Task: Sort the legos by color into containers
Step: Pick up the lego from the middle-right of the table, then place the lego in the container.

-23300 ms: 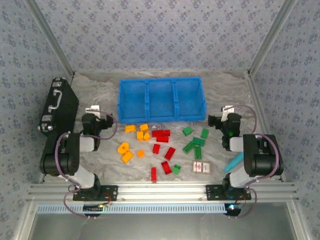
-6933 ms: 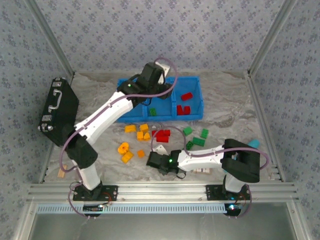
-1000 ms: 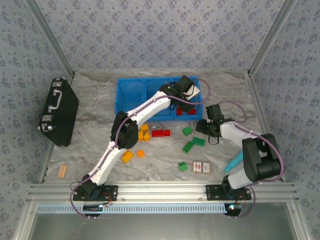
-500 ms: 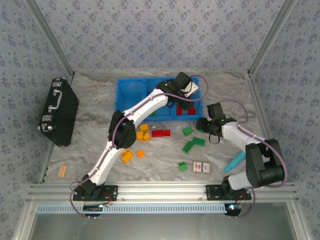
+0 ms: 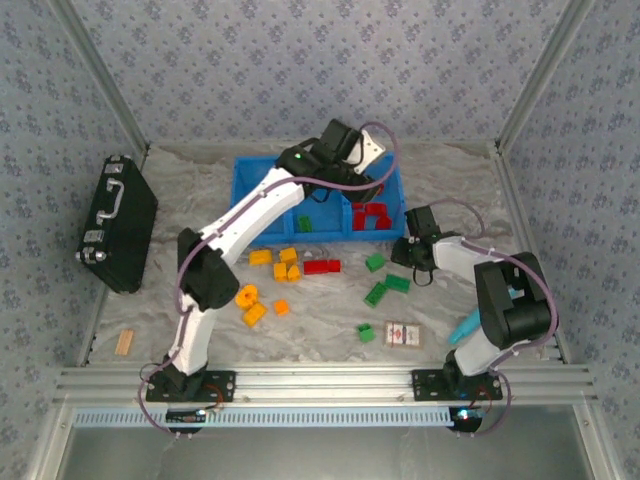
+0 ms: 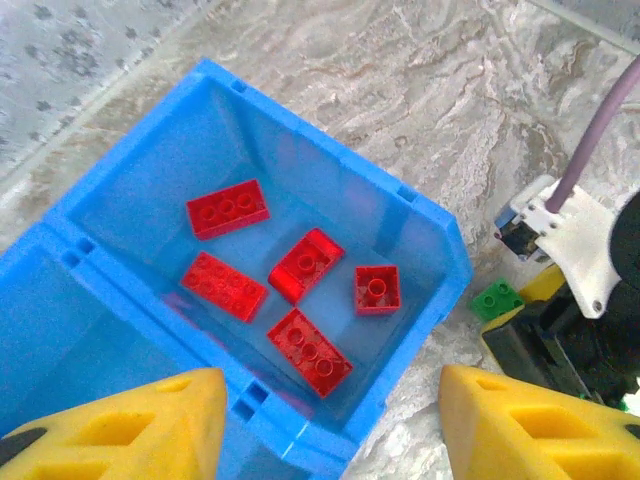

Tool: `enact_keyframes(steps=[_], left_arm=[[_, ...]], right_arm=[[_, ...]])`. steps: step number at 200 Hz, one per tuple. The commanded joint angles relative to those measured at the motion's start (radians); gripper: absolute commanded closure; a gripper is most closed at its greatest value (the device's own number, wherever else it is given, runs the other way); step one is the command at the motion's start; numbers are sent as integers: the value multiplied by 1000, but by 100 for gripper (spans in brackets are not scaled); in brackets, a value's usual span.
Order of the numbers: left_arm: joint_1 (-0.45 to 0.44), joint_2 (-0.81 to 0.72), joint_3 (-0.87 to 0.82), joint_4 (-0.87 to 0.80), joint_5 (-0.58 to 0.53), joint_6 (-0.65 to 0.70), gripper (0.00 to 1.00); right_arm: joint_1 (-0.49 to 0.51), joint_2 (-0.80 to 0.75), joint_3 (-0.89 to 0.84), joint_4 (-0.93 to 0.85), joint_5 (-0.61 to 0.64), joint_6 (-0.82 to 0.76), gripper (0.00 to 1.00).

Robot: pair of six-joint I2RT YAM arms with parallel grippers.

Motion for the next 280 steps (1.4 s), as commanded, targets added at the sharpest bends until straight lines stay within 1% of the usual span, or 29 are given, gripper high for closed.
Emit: enact_keyframes(steps=[1,21,43,67,95,100,126,149,157,170,189,211,220,234,250,264,280], left_arm=[[13,-69,-88,1,-22,-12,42],[24,-159,-229,27,-32,-42,42],[46,-283,-452,53,-29,-89,41],[83,-432,-684,78,-54,-158,42],[112,-629,-931,93,-127,-200,41],[117,-662,-968,125,-136,-208,41],[162,-821,-1127,149,-132,-248,40],[176,-903,-1218,117,-131,-252,40],[177,-927,-1248,105,-128,-262,40],[176,-974,-1298,48,-122,-296,40],[177,-1077,-1372,0,-149,-368,39],[175,-1209,-1445,-12,-147,-432,37],[166,-1249,-1454,-11,-166,-449,36],[164,-1271,-1460,-10,-178,-484,34],[162,-1266,-1492,8,-139,-528,33],[161,-1263,-1525,32,-107,-592,33],[149,-1264,-1562,42,-111,-645,32]], right_arm=[[19,47,14,31,-11,-4,60],[26,41,11,16,-8,-5,64],[42,11,17,-23,2,-17,68],[77,-62,38,-118,35,-19,70],[182,-174,95,-229,99,-8,71],[203,-189,115,-247,109,-11,71],[298,-205,261,-331,156,-26,71],[353,-137,395,-338,176,-49,71],[365,-99,465,-332,175,-63,71],[380,-30,553,-325,179,-87,71],[392,77,667,-306,173,-123,70],[392,203,790,-300,146,-150,70],[392,249,832,-301,135,-157,69],[393,312,889,-302,121,-162,69],[390,371,945,-303,109,-168,68],[390,417,985,-305,107,-170,67],[386,468,1027,-316,101,-169,67]])
